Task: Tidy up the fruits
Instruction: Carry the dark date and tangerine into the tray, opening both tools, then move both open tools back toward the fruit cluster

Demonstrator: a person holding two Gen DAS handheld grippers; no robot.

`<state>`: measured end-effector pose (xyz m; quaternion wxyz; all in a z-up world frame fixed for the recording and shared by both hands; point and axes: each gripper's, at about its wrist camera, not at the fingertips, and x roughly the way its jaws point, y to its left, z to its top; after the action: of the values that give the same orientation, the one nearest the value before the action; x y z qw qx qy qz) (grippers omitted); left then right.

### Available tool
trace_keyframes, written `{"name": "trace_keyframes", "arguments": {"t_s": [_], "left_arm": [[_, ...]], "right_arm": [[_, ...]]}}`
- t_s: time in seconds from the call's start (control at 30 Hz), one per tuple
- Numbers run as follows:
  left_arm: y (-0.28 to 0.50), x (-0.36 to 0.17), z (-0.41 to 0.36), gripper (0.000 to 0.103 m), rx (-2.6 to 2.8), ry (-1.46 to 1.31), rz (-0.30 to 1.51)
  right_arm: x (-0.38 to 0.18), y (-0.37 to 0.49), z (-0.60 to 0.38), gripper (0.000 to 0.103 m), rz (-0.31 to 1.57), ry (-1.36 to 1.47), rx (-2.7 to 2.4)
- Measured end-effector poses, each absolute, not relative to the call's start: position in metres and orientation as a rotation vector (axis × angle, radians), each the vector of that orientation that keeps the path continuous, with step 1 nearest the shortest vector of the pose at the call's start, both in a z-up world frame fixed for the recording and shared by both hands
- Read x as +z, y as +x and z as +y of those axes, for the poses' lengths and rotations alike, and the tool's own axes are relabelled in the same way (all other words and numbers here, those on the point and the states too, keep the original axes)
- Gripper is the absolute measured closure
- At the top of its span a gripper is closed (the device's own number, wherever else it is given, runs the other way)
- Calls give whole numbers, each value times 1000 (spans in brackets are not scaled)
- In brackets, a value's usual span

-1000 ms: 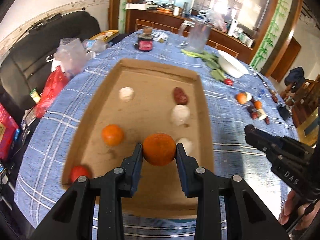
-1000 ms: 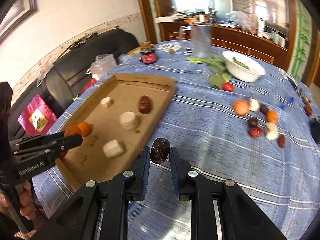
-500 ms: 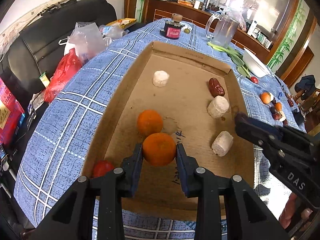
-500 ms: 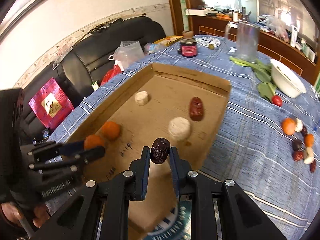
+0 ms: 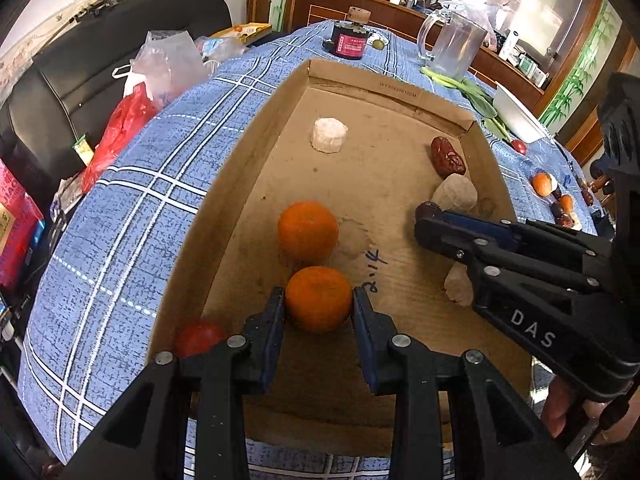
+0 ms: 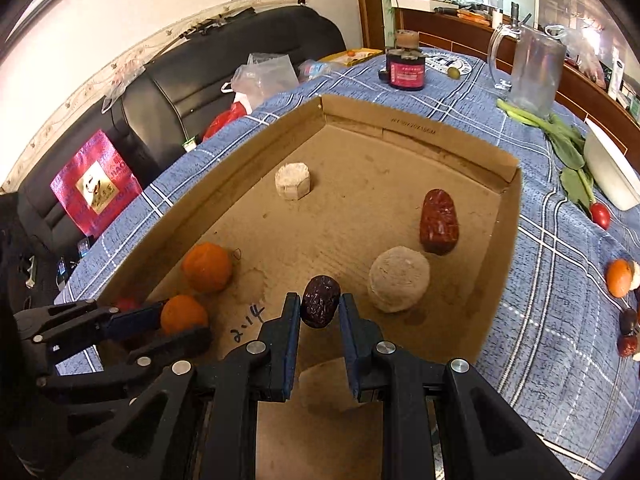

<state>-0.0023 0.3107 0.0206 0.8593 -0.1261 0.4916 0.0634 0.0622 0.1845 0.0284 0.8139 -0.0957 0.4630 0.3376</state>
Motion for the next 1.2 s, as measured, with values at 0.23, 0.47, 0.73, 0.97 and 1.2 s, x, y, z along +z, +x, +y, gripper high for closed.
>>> {"name": "trace_keyframes", "arguments": {"t_s": [0.23,0.47,0.73,0.97,1.2], "left_arm": [[-4,21,308,71,138,-242,1024],[-8,21,306,71,152,-220,1028],[-18,35,300,60,197,-189,986],[-19,53,284,42,201,-174,931],[-2,62,233,41,124,-138,921]], "right_arm": [[22,64,186,81,997,-219,710],[22,66,180,77,1016,-211,700],[36,54,163,73,997,-197,693],[62,30,119,73,947,-148,666],[61,19,35,74,968,-49,545]]}}
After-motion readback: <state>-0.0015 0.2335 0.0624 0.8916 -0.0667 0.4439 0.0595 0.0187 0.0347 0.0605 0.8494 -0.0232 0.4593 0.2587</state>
